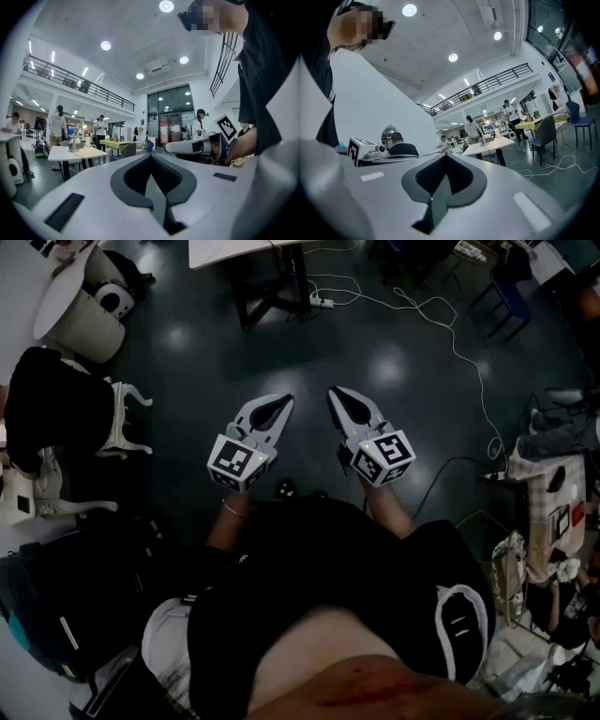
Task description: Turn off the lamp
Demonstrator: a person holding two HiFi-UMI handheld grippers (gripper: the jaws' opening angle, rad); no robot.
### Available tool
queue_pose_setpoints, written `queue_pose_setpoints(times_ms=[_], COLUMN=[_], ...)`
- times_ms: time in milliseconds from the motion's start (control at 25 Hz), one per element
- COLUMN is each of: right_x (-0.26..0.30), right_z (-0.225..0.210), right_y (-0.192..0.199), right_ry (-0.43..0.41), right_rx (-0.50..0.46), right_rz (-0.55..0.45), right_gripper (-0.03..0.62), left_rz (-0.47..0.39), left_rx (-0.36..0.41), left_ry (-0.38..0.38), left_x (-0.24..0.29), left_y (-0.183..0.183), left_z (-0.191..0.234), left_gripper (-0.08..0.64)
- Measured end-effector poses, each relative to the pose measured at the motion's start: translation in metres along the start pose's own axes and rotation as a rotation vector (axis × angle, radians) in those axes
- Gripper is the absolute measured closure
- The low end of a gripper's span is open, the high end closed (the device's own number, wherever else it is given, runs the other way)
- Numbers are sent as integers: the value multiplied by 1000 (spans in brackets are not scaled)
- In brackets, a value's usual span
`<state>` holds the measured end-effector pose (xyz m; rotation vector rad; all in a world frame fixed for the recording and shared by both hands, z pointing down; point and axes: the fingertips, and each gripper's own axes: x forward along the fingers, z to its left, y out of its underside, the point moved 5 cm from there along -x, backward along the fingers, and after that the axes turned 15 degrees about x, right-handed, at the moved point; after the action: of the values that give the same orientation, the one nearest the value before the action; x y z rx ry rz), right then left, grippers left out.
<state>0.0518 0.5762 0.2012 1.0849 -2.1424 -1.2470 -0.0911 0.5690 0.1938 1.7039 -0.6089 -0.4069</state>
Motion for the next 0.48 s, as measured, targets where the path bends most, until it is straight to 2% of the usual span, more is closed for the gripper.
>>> queue_pose_setpoints(times_ms=[280, 480], right_x=[-15, -34], right_z=[-2, -7], right_y=[6, 12], right_ry=[-21, -29], right_rx=[10, 49], right_rz=[-2, -2], right_gripper=[592, 592], left_rz=[2, 24], left_rx=[21, 9], left_ry=[-16, -20], left_x=[-3, -4], left_y=[-2, 5], left_z=[-17, -38], left_gripper=[554, 554])
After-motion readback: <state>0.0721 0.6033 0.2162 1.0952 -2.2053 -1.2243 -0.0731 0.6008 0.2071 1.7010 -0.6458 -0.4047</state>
